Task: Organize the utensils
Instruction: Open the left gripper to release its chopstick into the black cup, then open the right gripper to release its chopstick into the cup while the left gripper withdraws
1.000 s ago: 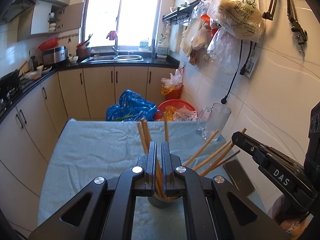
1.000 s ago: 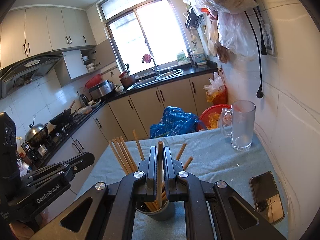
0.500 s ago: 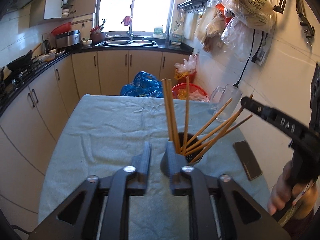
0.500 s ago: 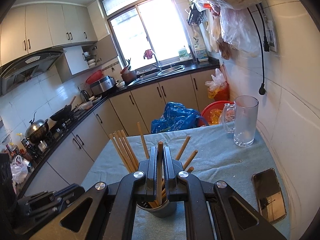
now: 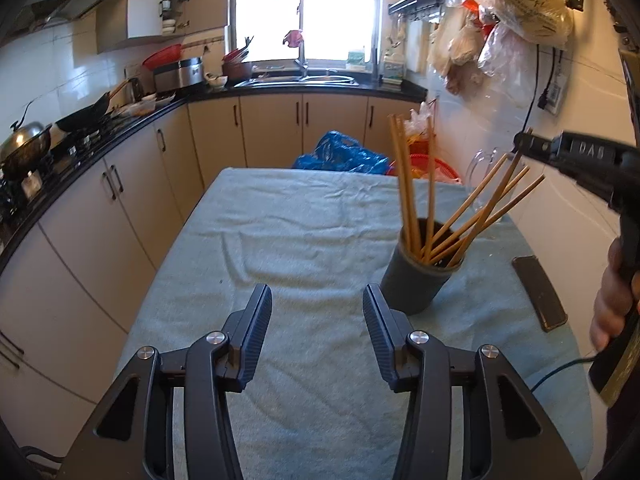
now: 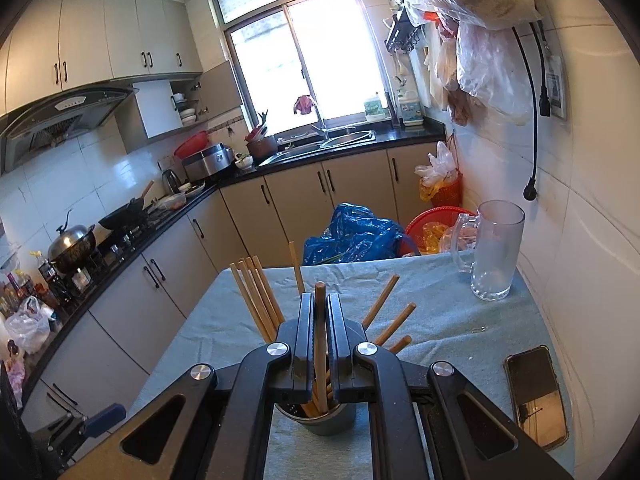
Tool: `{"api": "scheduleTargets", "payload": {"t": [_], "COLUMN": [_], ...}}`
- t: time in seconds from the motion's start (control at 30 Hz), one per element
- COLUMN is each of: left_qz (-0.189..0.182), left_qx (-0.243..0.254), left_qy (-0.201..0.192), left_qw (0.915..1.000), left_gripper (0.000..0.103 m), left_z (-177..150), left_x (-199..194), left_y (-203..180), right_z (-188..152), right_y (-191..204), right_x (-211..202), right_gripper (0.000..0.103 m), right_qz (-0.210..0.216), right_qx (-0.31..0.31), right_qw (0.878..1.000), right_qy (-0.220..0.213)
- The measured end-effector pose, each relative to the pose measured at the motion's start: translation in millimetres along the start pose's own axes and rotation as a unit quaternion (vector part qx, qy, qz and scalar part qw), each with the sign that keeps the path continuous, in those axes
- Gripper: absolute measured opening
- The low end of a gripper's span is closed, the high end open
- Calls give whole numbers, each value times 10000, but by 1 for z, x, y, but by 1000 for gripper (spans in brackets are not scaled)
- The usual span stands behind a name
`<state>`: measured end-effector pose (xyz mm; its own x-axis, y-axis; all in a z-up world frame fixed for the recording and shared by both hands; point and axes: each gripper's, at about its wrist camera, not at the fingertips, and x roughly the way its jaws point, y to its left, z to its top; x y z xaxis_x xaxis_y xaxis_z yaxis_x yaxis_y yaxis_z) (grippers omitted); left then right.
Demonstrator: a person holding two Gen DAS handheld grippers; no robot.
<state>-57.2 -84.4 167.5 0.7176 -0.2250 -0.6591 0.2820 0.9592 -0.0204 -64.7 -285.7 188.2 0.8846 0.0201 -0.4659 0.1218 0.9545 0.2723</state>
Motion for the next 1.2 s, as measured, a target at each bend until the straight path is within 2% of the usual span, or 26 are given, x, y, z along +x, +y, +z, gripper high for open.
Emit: {"api": "scheduleTargets", "payload": {"t": [0.17, 0.27, 0.37, 0.5, 0.67, 0.8, 0.83, 0.9, 0.93, 0.97, 1.2], "left_qz": [19, -144, -541, -1077, -1474, -1541, -1521, -1502, -1510, -1596, -1762], "left_qx": [-136, -142, -159, -109, 345, 540, 555, 579, 583, 539, 335], "left_qy": [118, 100, 58, -261, -216, -122, -114, -43, 56, 144, 88], "left_qw": [9998, 9997, 9984, 9938, 9882, 9865, 9867, 9869, 9868, 9856, 9837], "left_gripper": [47, 49, 50, 55, 55, 55, 54, 38, 17, 6, 5], "left_z": [-8, -2, 18, 53, 95, 119, 124, 130, 132, 132, 126], "left_x": [4, 6, 12, 27, 67, 95, 101, 112, 116, 119, 104], "left_y": [9, 11, 8, 0, -24, -42, -45, -53, -55, -56, -56], "right_z": [3, 3, 3, 3, 3, 3, 3, 4, 4, 5, 6], "right_y": [3, 5, 4, 5, 8, 10, 10, 10, 9, 9, 5], "right_x": [1, 1, 0, 0, -2, -2, -2, -1, 0, 0, 0], "right_gripper": [7, 7, 7, 7, 7, 7, 7, 7, 7, 7, 7], "right_qz": [-99, -127, -131, -119, -5, 71, 86, 102, 106, 109, 98], "right_qx": [-65, -100, -102, -103, -104, -153, -154, -155, -158, -162, -138], "right_qw": [9999, 9999, 9999, 9999, 9999, 9999, 9998, 9998, 9998, 9998, 9999], "right_qy": [-21, -17, -10, -12, 4, 15, 20, 28, 33, 37, -4]}}
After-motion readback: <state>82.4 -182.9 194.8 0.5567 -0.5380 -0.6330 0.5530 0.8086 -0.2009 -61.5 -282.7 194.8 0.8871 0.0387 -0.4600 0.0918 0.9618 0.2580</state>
